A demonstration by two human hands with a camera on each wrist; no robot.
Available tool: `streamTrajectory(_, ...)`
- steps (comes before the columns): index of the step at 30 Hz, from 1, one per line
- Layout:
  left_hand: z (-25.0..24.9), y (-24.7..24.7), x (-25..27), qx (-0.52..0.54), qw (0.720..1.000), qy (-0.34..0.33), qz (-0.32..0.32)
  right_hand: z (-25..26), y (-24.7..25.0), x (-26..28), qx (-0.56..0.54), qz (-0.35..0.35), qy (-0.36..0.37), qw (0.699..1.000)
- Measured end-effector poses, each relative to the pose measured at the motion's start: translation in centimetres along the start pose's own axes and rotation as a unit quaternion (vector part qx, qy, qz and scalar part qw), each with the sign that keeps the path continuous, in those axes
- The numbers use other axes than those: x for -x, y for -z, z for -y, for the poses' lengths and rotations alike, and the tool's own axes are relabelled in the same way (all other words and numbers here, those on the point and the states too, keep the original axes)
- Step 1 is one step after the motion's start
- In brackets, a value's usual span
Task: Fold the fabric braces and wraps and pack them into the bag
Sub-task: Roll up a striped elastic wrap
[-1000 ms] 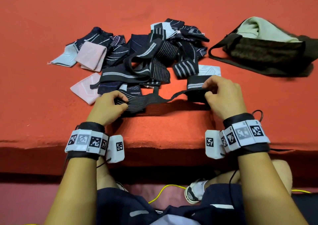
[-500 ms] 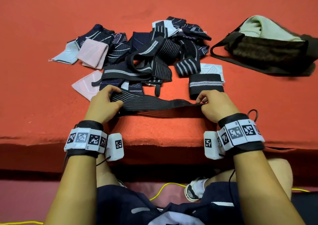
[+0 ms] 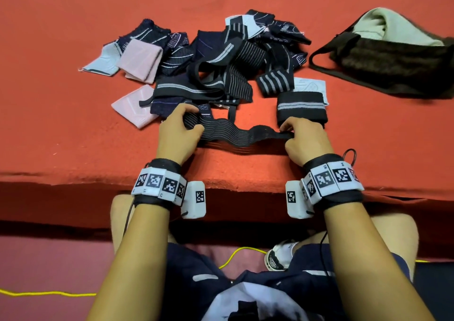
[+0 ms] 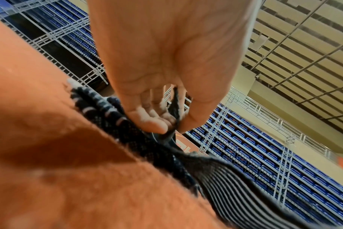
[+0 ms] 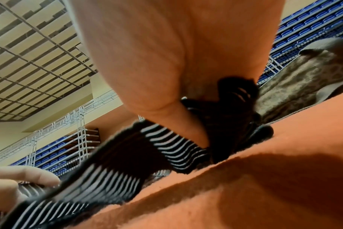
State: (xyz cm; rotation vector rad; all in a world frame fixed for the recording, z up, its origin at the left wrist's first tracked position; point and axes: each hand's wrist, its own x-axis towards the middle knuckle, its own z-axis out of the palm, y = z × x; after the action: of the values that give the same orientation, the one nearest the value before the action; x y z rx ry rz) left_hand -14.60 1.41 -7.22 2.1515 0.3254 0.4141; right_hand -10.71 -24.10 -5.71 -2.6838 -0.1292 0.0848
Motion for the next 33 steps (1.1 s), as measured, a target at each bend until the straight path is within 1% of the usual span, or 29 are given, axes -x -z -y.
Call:
streamTrajectory(2, -0.2, 0.5, 0.1, 0.021, 1.000, -0.016, -0.005, -0.2, 0.1, 0.2, 0.001, 0.004, 0.002, 1.000)
streamTrajectory(4, -0.7, 0.7, 0.0, 0.043, 0.998, -0.034, -0.005, -0.1, 0.1, 0.3, -0.007, 0.014, 0.025, 1.000)
streamTrajectory(9, -4.1, 0.3, -0.3, 0.091, 0.992, -0.088, 0.004, 0.6, 0.1, 0.6, -0.023, 0.076, 0.083, 0.993)
streamTrajectory(11, -5.2, -0.1, -0.7, 0.108, 0.988, -0.109, 0.008, 0.5, 0.3, 0.8, -0.046, 0.091, 0.099, 0.990)
streamTrajectory(13, -5.7, -0.6, -0.8, 0.111, 0.987, -0.118, 0.014, 0.0, 0.7, 1.0, -0.080, 0.084, 0.106, 0.988)
streamTrajectory(15, -5.6, -1.0, -0.9, 0.098, 0.989, -0.106, 0.010, -0.4, 1.0, 1.1, -0.106, 0.054, 0.101, 0.988)
streamTrajectory(18, -4.4, -1.0, -1.1, 0.079, 0.994, -0.071, -0.021, -1.0, 1.0, 0.8, -0.115, 0.025, 0.071, 0.991)
streamTrajectory(21, -2.8, -0.1, -1.5, 0.061, 0.995, -0.055, -0.048, -1.2, 0.7, 0.7, -0.107, 0.033, 0.036, 0.993)
streamTrajectory(25, -0.7, 1.7, -1.7, 0.030, 0.996, -0.021, -0.087, -0.8, 0.1, 0.4, -0.134, 0.002, 0.045, 0.990)
streamTrajectory(27, 0.4, 2.6, -1.9, 0.020, 0.994, 0.002, -0.111, -0.6, 0.1, 0.2, -0.108, 0.020, 0.040, 0.993)
streamTrajectory(29, 1.1, 3.0, -1.9, -0.006, 0.995, 0.019, -0.101, -0.5, 0.0, 0.1, -0.066, 0.055, 0.028, 0.996)
streamTrajectory(30, 1.2, 3.0, -1.8, -0.010, 0.996, 0.015, -0.085, -0.4, -0.2, 0.1, -0.060, 0.064, 0.025, 0.996)
streamTrajectory(32, 0.8, 2.4, -1.5, -0.029, 0.998, -0.024, -0.056, 0.0, -0.5, 0.1, -0.066, 0.066, 0.031, 0.995)
streamTrajectory(33, 0.5, 1.9, -1.3, -0.055, 0.996, -0.048, -0.050, 0.3, -0.7, 0.2, -0.068, 0.064, 0.036, 0.995)
